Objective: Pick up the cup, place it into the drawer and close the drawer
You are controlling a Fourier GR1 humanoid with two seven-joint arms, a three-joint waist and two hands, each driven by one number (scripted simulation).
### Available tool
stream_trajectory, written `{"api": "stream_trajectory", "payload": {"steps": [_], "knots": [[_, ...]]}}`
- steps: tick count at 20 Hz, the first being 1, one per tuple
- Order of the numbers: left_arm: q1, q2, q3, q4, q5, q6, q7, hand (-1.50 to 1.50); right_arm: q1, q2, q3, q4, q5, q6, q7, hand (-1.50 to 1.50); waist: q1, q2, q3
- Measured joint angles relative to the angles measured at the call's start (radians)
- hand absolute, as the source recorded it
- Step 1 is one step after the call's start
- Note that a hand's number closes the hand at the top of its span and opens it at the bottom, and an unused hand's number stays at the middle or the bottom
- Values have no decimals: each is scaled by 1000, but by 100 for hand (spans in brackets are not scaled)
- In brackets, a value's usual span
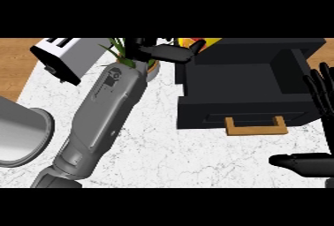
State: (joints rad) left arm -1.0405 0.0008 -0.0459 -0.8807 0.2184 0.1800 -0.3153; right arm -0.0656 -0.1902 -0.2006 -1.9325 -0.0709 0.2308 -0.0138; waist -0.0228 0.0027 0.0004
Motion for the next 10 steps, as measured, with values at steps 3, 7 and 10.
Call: {"api": "stream_trajectory", "payload": {"steps": [3,7,10], "knots": [[-88,0,-4,89,34,29,25,150,-6,8,6,14,10,-4,-14,-150,-4,2,0],[-161,-1,-52,200,101,72,17,150,0,4,-1,22,-3,12,-29,-150,-13,4,0],[-183,-1,-114,256,159,107,2,150,-8,6,3,35,4,11,-38,-150,-18,5,0]]}}
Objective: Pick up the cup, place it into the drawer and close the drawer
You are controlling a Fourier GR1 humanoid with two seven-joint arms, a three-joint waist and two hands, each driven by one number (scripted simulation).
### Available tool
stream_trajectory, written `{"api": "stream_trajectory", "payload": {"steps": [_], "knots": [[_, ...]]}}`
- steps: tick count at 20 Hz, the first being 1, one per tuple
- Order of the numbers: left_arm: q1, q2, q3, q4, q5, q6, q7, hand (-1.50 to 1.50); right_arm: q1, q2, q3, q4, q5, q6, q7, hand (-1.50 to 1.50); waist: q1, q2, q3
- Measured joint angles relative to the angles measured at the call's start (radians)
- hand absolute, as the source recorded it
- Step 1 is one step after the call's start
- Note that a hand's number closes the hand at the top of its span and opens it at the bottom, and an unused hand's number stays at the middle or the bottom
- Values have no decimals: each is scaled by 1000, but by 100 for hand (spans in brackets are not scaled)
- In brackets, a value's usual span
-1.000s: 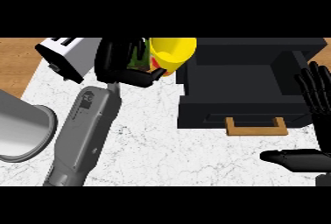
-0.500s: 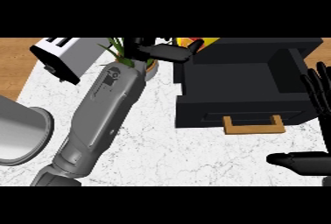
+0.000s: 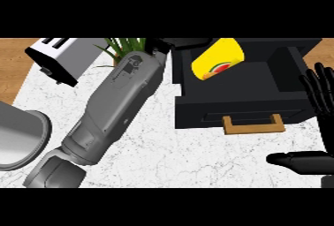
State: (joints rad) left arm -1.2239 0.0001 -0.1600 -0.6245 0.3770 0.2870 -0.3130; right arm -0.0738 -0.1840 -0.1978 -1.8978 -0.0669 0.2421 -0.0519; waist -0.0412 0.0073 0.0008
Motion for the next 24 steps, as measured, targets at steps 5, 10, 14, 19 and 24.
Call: {"api": "stream_trajectory", "payload": {"steps": [5,10,14,19,24], "knots": [[-17,0,-98,78,81,19,-39,150,-29,12,14,35,25,-17,-8,-150,-7,3,0],[-37,0,-201,143,134,67,-36,150,-43,12,21,36,22,-12,-4,-150,-22,5,0],[-46,0,-285,183,145,85,-11,-150,-31,1,14,14,7,2,8,-150,-32,6,0],[-40,0,-393,192,163,108,29,-150,-35,-6,7,23,-5,15,-4,-150,-40,9,0],[-24,0,-483,189,175,163,42,-150,-56,-1,17,16,-7,10,13,-150,-47,11,0]]}}
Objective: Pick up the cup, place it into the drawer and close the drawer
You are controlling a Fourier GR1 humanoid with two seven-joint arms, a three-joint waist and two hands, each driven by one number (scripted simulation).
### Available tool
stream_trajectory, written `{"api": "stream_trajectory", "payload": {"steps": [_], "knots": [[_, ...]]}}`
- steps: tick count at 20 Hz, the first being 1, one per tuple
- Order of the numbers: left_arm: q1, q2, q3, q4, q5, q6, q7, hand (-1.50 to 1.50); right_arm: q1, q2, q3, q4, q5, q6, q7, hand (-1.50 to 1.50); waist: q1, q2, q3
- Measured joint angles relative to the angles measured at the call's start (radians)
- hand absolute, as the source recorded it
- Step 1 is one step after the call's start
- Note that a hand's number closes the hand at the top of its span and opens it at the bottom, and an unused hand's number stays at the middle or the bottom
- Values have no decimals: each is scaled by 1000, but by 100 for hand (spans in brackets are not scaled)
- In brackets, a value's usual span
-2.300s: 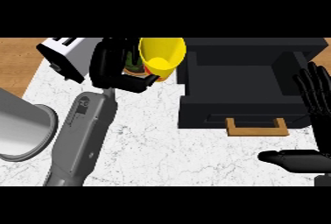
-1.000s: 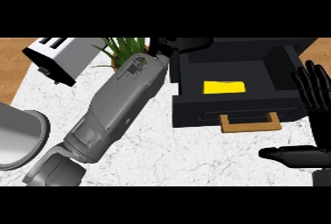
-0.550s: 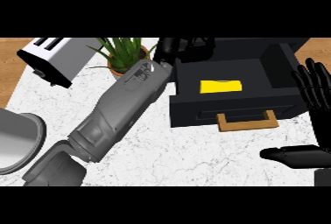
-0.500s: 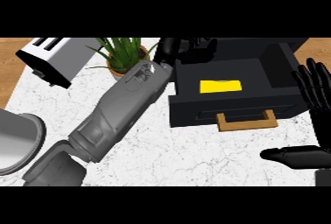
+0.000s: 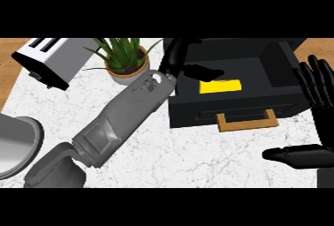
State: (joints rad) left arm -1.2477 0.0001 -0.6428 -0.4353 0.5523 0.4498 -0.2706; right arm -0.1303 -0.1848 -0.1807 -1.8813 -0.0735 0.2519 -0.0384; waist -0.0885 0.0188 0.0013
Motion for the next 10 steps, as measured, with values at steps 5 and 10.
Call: {"api": "stream_trajectory", "payload": {"steps": [5,10], "knots": [[9,0,-27,-55,46,62,-42,-150,8,5,-11,3,-73,37,-2,-150,2,-2,0],[-20,0,2,-84,96,70,-92,-150,12,-2,4,-14,-147,95,20,150,18,-5,-1]]}}
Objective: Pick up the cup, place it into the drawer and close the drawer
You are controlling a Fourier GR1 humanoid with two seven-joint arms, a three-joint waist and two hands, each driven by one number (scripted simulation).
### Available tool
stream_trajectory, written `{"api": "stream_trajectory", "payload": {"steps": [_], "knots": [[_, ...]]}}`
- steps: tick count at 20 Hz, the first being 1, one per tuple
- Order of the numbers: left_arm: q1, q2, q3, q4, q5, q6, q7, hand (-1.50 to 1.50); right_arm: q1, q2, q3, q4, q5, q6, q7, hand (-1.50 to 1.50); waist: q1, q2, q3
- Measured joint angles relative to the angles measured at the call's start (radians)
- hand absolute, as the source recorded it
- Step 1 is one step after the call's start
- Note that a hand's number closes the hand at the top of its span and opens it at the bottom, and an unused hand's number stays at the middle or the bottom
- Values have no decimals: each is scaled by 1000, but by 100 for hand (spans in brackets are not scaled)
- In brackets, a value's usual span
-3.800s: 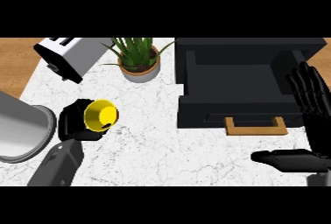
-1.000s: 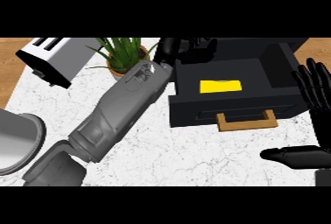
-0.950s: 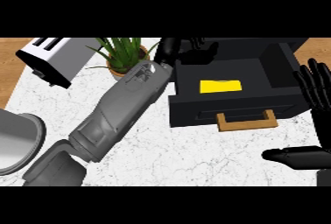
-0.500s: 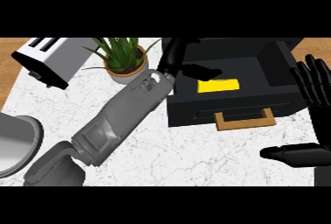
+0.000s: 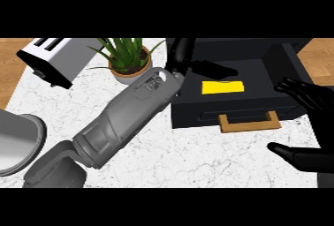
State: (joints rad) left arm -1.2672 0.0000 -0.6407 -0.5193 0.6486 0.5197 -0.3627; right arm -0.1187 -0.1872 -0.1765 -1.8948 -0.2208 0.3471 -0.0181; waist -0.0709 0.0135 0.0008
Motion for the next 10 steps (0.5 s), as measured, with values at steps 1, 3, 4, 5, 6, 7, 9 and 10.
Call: {"api": "stream_trajectory", "payload": {"steps": [1,3,4,5,6,7,9,10], "knots": [[-5,0,13,2,7,-3,-13,-150,1,-11,-3,-9,-12,11,9,150,5,-1,0],[-13,0,25,-3,23,1,-22,-150,6,-27,6,-31,-4,28,19,150,12,-3,0],[-8,0,34,-11,25,-4,-28,-150,15,-47,5,-47,2,42,26,150,21,-6,0],[-15,2,44,-17,27,-6,-20,-150,27,-60,10,-66,17,52,30,150,28,-8,-1],[-17,5,55,-27,29,-8,-14,-150,34,-74,16,-77,33,64,30,150,35,-10,-1],[-21,11,68,-28,31,-11,-6,-150,40,-88,18,-89,39,75,40,150,40,-11,-1],[-10,32,86,-53,32,-21,8,-150,61,-97,37,-109,77,85,43,150,51,-13,-1],[0,46,92,-77,32,-20,17,-150,67,-108,38,-114,95,91,45,150,59,-15,-1]]}}
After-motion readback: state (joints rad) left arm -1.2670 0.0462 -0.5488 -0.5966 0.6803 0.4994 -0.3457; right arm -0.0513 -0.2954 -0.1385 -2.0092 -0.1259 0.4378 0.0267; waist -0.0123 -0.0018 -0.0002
